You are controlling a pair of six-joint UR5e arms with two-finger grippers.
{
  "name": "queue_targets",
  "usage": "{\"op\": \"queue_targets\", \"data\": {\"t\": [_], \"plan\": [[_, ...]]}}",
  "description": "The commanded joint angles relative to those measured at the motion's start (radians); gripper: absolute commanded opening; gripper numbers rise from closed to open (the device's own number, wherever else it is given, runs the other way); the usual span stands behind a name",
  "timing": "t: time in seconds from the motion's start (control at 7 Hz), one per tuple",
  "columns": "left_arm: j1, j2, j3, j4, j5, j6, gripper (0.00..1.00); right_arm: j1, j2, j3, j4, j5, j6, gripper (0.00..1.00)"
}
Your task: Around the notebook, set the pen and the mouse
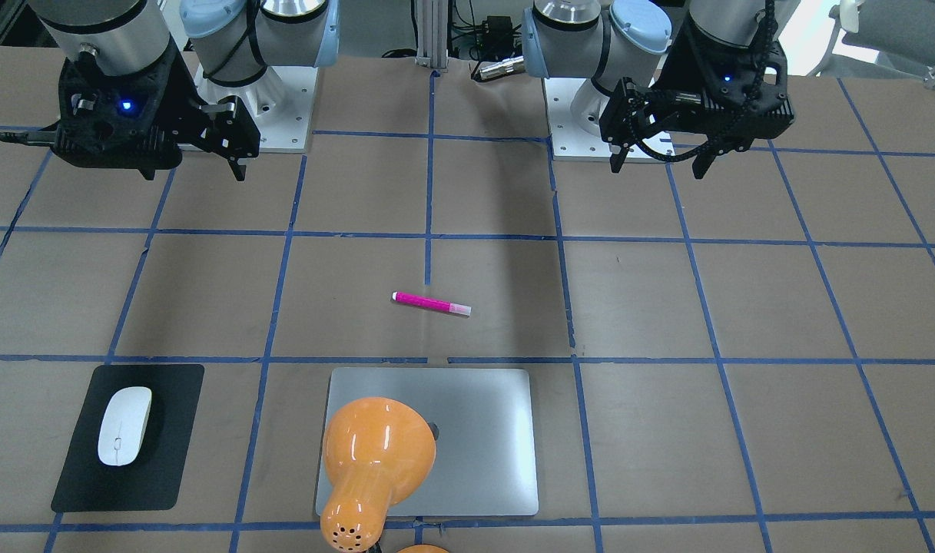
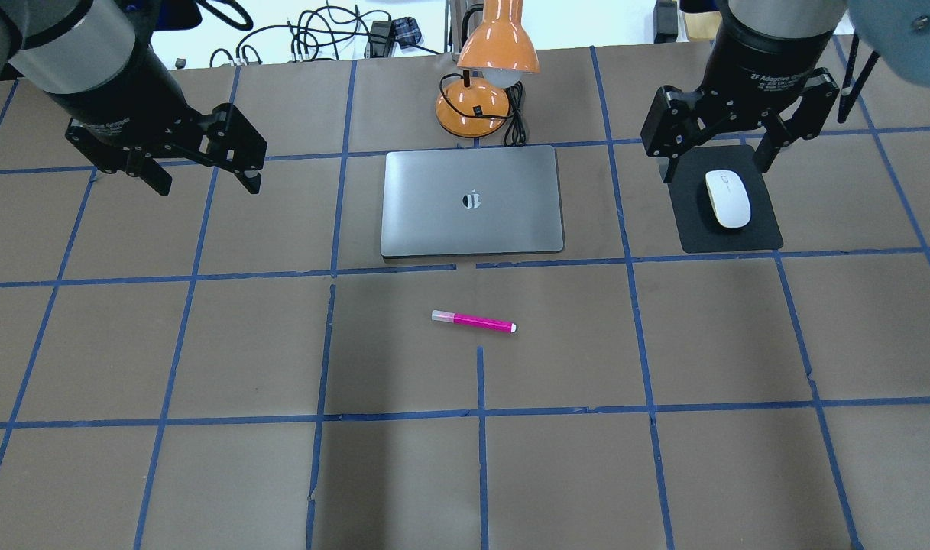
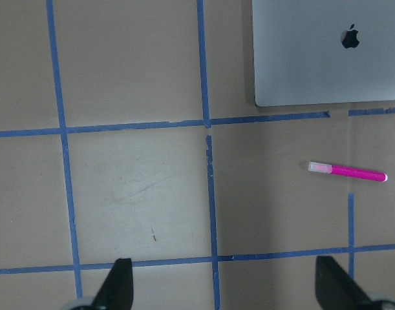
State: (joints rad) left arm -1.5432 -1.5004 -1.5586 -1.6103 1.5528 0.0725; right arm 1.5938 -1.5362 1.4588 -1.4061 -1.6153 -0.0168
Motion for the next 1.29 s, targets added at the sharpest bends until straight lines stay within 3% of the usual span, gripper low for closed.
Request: {"op": "queue_targets", "data": {"t": [0.0,1.14], "plan": [[0.000,-0.001,0.000,0.001,0.000,0.000,1.00,0.000,0.001,0.000,-0.001,0.000,0.000,1.00],[0.000,0.003,0.000,0.001,0.001,0.000,1.00,0.000,0.002,0.000,-0.002,0.015,0.000,1.00]]}}
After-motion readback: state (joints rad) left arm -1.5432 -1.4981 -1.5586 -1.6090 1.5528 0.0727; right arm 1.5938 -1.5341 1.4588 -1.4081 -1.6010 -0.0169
